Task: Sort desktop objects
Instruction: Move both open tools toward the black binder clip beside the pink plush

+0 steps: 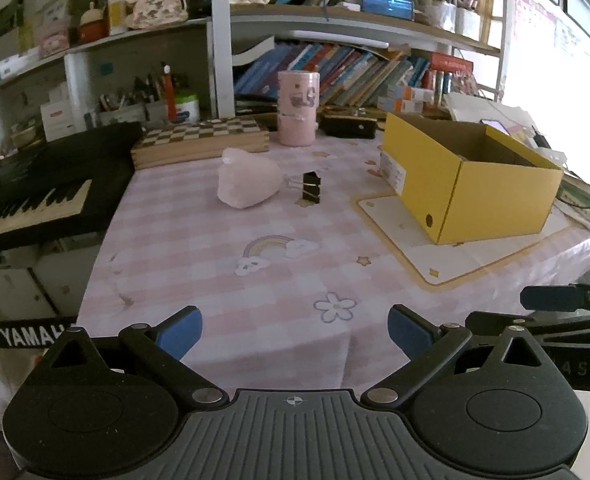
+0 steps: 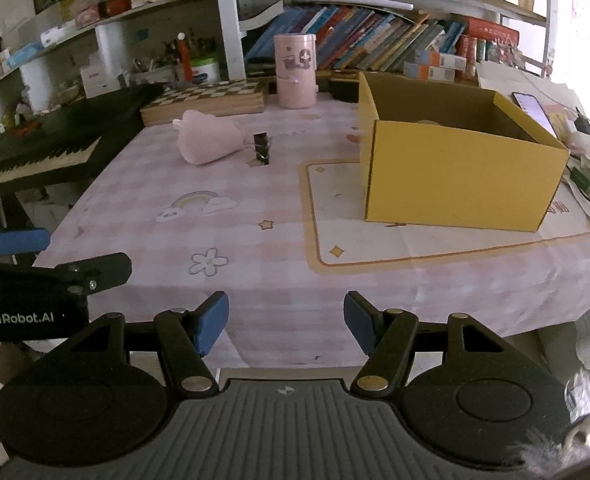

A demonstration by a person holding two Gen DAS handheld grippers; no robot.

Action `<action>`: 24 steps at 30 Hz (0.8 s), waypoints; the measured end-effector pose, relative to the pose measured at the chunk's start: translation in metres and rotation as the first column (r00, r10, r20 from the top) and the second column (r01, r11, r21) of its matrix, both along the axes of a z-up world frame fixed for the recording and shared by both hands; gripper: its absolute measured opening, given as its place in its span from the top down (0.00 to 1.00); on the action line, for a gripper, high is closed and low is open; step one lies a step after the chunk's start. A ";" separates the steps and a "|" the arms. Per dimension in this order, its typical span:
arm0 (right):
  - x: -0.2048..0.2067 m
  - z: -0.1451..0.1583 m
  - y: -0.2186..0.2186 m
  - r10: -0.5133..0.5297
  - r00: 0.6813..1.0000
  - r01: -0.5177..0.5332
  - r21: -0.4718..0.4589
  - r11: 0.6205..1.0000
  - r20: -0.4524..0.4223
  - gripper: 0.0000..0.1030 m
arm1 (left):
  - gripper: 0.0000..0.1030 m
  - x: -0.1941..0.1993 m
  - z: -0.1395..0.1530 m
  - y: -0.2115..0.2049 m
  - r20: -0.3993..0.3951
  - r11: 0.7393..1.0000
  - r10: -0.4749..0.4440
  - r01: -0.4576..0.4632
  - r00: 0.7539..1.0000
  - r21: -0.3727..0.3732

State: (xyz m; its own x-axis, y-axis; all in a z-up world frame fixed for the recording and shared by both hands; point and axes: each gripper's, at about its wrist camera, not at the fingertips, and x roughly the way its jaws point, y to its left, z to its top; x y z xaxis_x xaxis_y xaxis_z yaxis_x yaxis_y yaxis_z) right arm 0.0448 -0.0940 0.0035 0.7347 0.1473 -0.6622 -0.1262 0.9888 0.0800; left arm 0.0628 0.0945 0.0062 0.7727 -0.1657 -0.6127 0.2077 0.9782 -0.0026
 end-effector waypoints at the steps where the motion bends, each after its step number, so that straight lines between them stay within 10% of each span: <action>1: 0.000 0.000 0.001 0.001 1.000 -0.001 -0.001 1.000 0.000 0.39 | 0.02 0.000 0.000 0.001 0.001 1.000 0.001 -0.001 1.000 -0.001; 24: 0.020 0.002 0.035 0.087 0.996 -0.088 -0.026 0.996 -0.009 0.39 | 0.02 0.009 0.000 0.029 0.001 0.998 0.058 -0.058 0.998 -0.015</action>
State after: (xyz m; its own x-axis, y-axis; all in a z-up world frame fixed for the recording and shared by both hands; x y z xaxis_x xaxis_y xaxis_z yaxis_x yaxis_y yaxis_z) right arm 0.0648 -0.0595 0.0054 0.7147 0.1932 -0.6722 -0.2118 0.9758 0.0553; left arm 0.0719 0.1231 0.0059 0.7824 -0.1298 -0.6091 0.1509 0.9884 -0.0168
